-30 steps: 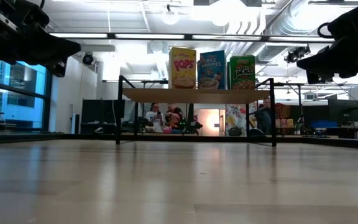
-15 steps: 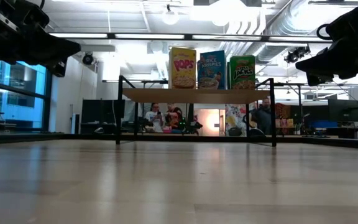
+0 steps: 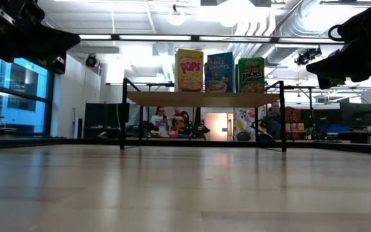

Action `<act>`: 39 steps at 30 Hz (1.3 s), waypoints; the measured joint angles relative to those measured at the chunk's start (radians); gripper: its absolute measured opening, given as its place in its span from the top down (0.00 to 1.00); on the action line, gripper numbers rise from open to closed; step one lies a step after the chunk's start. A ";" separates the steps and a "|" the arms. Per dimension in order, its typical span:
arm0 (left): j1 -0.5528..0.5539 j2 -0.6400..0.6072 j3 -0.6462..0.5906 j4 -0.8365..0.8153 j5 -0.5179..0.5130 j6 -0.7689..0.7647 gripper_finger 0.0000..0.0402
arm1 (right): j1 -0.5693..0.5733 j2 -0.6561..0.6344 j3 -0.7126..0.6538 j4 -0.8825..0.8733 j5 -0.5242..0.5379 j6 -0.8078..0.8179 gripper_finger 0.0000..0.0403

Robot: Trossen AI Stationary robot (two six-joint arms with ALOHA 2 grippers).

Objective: Stack cereal on shelf
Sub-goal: Return to Home Position

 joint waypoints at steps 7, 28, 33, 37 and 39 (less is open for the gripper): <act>0.000 0.000 -0.001 -0.022 0.000 0.000 1.00 | 0.000 0.001 0.000 0.000 0.000 0.000 1.00; -0.008 0.012 -0.001 -0.041 0.000 0.000 1.00 | 0.000 0.001 0.000 0.000 0.000 0.000 1.00; -0.008 0.014 -0.002 -0.040 0.000 0.000 1.00 | 0.000 0.001 0.000 0.000 0.000 0.000 1.00; -0.008 0.014 -0.002 -0.040 0.000 0.000 1.00 | 0.000 0.001 0.000 0.000 0.000 0.000 1.00; -0.008 0.014 -0.002 -0.039 0.000 0.000 1.00 | 0.000 0.001 0.000 0.000 0.000 0.000 1.00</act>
